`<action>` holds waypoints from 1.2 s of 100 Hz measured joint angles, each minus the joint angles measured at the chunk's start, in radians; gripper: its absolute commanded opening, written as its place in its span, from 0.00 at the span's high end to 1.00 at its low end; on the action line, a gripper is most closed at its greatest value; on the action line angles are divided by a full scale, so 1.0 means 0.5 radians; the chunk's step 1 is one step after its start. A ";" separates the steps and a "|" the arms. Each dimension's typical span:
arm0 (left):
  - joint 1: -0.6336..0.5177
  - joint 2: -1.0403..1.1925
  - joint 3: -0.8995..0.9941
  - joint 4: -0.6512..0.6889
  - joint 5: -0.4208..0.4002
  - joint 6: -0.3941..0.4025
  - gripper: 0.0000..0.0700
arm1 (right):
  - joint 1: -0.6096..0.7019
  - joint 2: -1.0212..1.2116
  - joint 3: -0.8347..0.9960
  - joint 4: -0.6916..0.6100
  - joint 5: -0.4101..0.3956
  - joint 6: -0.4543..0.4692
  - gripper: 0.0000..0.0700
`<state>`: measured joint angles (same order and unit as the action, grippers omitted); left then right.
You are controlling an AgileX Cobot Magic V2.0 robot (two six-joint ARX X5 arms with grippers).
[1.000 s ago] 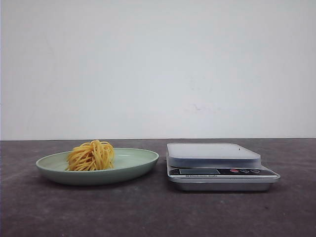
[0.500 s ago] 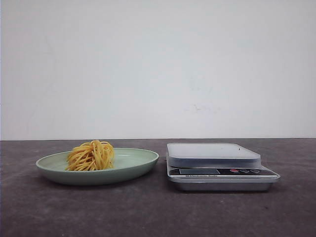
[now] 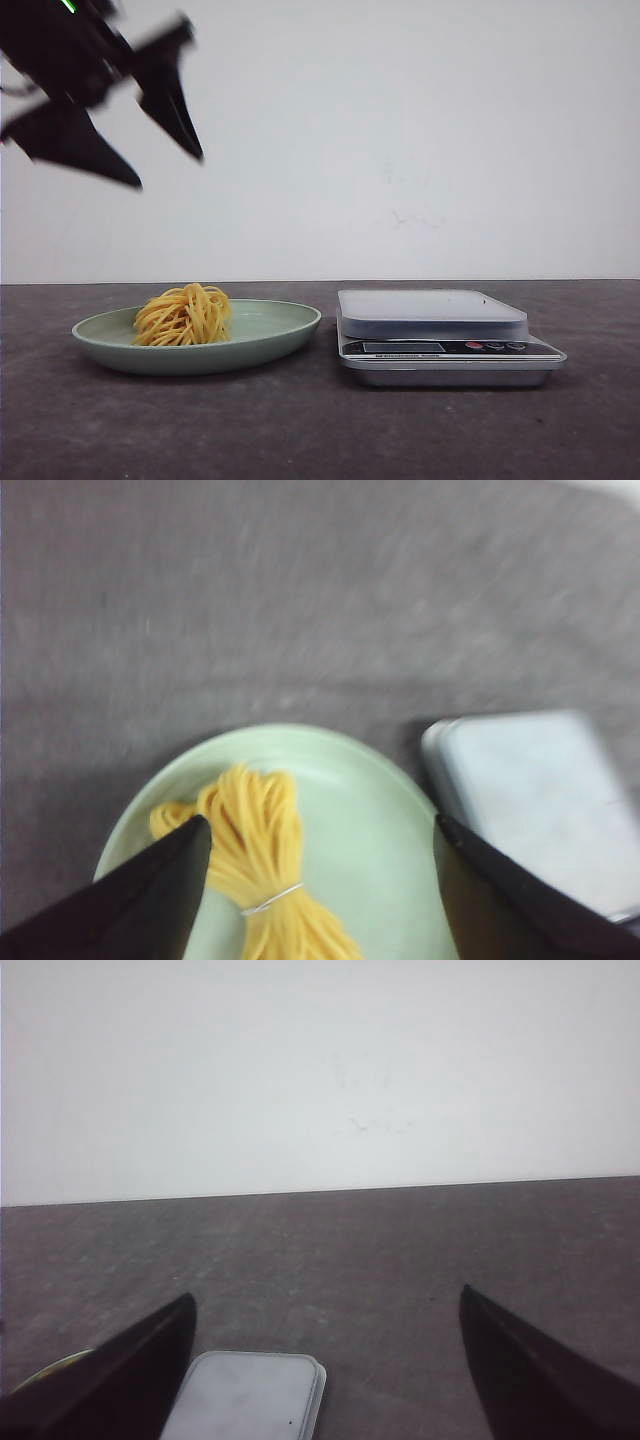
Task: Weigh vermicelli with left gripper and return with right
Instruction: 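Lower the left gripper onto the vermicelli bundle on the green plate and close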
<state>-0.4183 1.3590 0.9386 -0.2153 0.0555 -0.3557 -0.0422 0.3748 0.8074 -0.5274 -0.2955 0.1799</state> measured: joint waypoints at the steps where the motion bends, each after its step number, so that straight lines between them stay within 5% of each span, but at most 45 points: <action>1: -0.005 0.019 0.005 -0.001 -0.006 0.000 0.38 | 0.000 0.000 0.000 0.000 0.000 0.000 0.24; 35: -0.101 0.457 0.021 -0.068 -0.071 -0.009 0.38 | 0.000 0.000 0.000 -0.014 0.000 0.000 0.24; 91: -0.158 0.579 0.021 -0.067 -0.172 -0.017 0.40 | 0.000 0.000 0.000 -0.030 0.000 0.000 0.24; 99: -0.162 0.579 0.021 -0.045 -0.173 -0.017 0.54 | 0.000 0.000 0.000 -0.030 0.000 0.000 0.24; 115: -0.167 0.579 0.021 -0.040 -0.172 -0.017 0.98 | 0.000 0.000 0.000 -0.031 0.000 0.000 0.24; 120: -0.166 0.579 0.021 -0.041 -0.173 -0.016 1.00 | 0.000 0.000 0.000 -0.031 0.000 0.000 0.24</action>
<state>-0.5014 1.6485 0.9493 -0.2359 -0.0311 -0.3637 -0.0422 0.3748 0.8074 -0.5426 -0.2955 0.1799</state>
